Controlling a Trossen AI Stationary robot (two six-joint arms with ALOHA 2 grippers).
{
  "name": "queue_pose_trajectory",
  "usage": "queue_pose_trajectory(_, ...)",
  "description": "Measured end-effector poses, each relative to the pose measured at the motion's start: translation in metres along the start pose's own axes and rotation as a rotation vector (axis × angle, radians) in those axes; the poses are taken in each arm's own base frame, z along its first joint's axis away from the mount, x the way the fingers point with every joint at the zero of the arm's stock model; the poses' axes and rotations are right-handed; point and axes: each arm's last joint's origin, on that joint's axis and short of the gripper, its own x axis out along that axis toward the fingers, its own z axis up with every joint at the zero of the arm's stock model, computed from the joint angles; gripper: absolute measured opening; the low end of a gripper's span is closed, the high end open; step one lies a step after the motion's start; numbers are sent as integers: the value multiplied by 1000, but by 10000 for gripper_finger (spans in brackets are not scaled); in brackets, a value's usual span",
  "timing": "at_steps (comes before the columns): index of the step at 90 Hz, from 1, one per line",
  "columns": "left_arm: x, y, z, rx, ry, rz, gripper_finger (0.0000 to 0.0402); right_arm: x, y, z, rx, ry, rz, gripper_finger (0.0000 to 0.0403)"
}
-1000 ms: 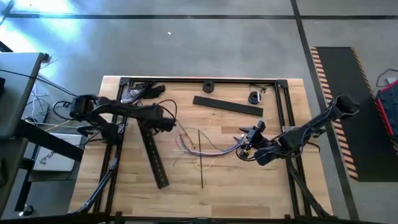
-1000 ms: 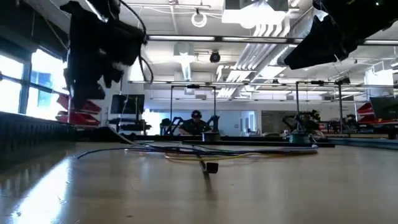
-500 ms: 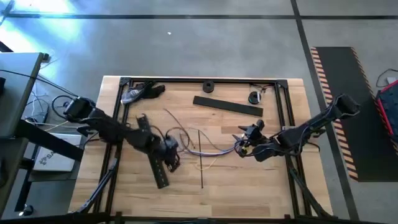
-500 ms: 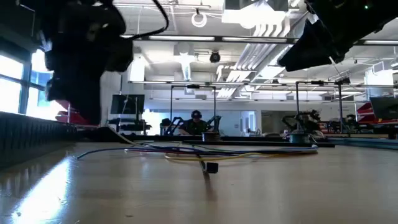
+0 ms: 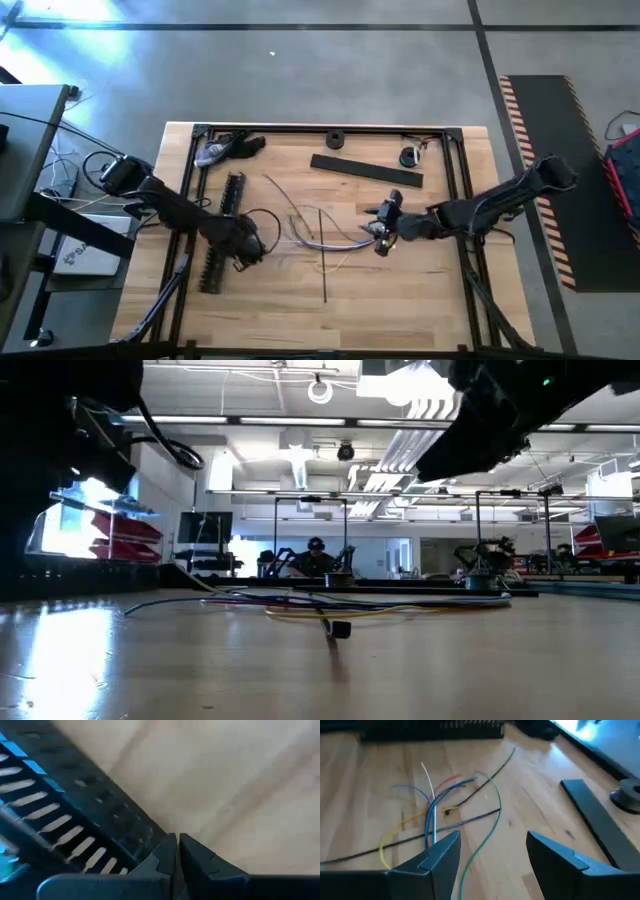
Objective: Ziptie cables
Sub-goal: Move the cable duct to the middle left of the table, then adjust the cable wires
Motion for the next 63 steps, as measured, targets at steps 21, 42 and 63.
queue_pose_trajectory(21, -13, -16, 17, -103, -280, -120, 7, 59, -19, -10, 32, 4, 25, 210)
queue_pose_trajectory(42, -19, -33, 37, -109, -590, -200, 7, 113, -29, -32, 45, 60, 146, 210)
queue_pose_trajectory(63, -19, -31, 40, -114, -626, -166, 7, 153, -19, -34, 33, 163, 163, 165)
